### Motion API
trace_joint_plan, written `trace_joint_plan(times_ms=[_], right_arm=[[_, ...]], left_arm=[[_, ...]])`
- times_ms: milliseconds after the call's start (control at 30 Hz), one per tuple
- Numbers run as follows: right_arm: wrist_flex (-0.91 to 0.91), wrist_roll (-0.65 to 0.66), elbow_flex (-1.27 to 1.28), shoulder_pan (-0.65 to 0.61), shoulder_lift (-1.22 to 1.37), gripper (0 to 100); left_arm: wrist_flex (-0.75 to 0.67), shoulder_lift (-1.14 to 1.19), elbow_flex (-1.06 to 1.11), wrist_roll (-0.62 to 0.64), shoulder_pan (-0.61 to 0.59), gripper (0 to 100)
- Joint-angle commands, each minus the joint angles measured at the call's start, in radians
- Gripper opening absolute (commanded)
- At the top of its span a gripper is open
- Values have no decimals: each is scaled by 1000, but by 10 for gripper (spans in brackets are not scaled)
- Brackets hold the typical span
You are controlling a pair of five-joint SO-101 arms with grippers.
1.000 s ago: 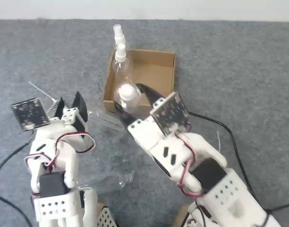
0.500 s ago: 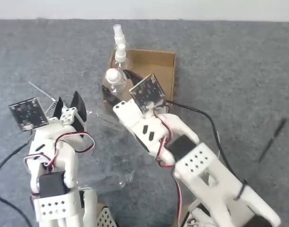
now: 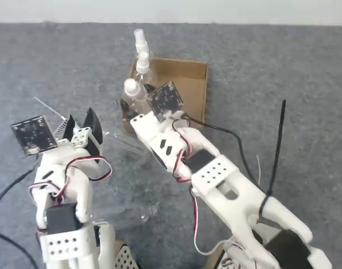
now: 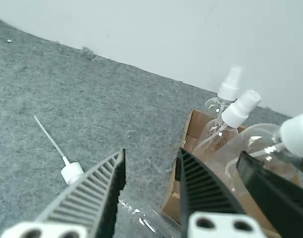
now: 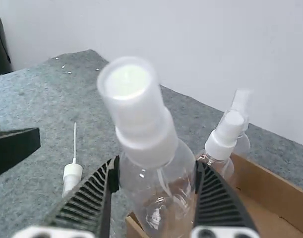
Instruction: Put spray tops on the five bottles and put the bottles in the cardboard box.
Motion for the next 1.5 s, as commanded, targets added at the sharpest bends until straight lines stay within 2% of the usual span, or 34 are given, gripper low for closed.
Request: trace_joint_plan(times_ms=[0, 333, 500, 933, 1467], right_arm=[[-27, -44, -112, 39, 25, 90], [-27, -48, -181, 48, 168, 90], [-25, -112, -213, 53, 223, 90], [-25, -117, -232, 41, 323, 90], [-25, -115, -241, 22, 344, 95]], left_arm=[[-28, -8, -21, 8, 0, 158], [-28, -8, -21, 8, 2, 159], [-28, -8, -21, 8, 2, 159], [-28, -8, -21, 8, 3, 159], [-28, -6, -21, 8, 3, 159]])
